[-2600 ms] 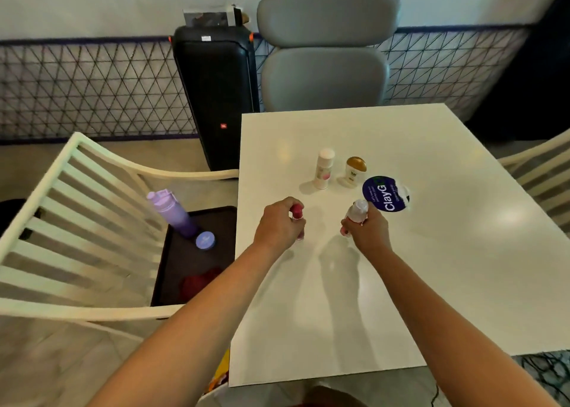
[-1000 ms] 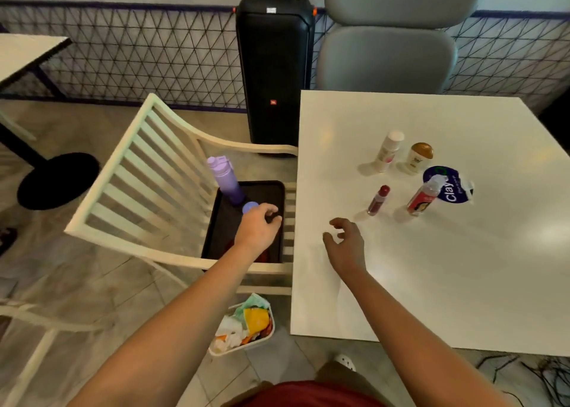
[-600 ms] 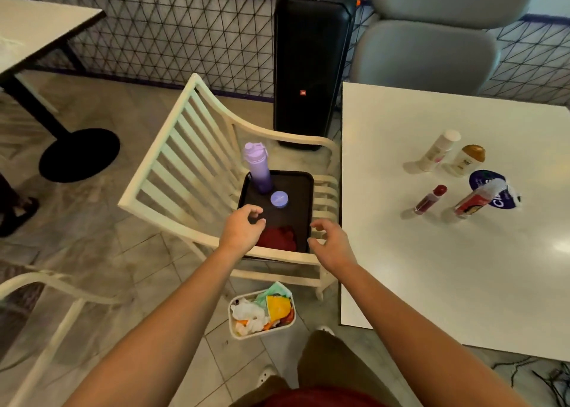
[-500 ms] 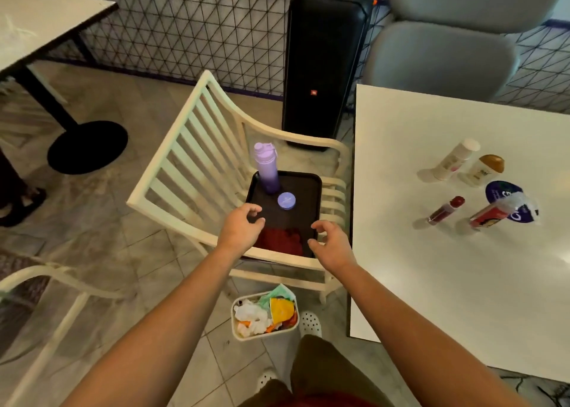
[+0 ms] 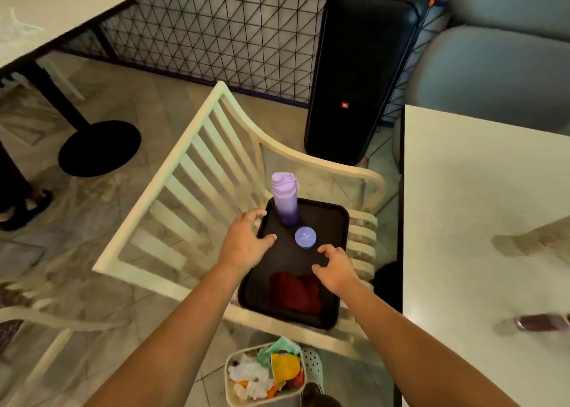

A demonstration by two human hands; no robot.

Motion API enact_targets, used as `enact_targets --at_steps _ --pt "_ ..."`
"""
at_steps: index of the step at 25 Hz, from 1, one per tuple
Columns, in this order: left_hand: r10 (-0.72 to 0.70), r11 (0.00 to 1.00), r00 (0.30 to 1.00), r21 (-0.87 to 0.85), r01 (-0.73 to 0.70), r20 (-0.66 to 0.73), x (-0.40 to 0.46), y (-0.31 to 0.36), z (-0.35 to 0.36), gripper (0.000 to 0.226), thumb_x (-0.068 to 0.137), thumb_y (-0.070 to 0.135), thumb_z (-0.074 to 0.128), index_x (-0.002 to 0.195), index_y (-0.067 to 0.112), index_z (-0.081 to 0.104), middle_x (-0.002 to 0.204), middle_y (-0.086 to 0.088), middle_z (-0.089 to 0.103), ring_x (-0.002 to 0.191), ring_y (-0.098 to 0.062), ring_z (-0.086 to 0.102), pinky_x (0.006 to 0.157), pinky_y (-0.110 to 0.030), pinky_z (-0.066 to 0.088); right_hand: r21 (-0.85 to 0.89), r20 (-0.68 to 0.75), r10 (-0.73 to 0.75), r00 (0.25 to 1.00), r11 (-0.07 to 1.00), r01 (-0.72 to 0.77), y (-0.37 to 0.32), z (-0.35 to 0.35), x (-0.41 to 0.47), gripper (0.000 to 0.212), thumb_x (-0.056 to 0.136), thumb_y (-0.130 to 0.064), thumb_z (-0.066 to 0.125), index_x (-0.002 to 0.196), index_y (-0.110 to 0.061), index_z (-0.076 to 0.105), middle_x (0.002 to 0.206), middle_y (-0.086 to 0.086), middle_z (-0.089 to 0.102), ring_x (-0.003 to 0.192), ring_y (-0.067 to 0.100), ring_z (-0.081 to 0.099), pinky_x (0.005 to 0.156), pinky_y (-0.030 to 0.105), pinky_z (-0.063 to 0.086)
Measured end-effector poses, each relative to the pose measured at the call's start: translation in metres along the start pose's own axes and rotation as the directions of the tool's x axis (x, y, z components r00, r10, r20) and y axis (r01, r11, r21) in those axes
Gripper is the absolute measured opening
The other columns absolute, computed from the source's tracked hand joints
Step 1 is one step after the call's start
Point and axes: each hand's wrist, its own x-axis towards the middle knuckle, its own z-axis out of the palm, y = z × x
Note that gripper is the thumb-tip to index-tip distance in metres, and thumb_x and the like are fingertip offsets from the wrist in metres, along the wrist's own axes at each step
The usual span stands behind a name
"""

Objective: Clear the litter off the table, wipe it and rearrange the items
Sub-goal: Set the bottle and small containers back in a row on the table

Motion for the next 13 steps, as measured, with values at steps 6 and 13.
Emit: enact_targets --at_steps 6,13 --pt "0.086 0.976 0.996 0.198 -0.087 0.012 0.112 -0.011 0.047 0.077 0.073 0.027 0.075 0.140 0.025 0.036 0.145 -0.003 0.030 0.130 -0.024 0.036 0.105 -0.029 0.032 -0.178 0.011 0.029 1.000 0.984 -0.027 0.028 0.015 0.123 0.047 0.084 -0.027 0.059 0.129 -0.023 0.044 0.132 0.007 0.039 0.120 0.032 0.042 0.099 0.034 0.038" --pt "0.162 0.890 0.983 0.418 -0.183 0.085 0.209 -0.023 0.093 0.097 0.069 0.040 0.077 0.145 0.036 0.018 0.157 0.002 0.004 0.139 -0.034 0.019 0.110 -0.043 0.027 -0.292 0.051 -0.002 0.999 0.956 0.017 0.059 0.070 0.227 0.063 0.086 -0.034 0.059 0.140 -0.022 0.029 0.139 0.008 0.030 0.124 0.034 0.034 0.099 0.039 0.038"
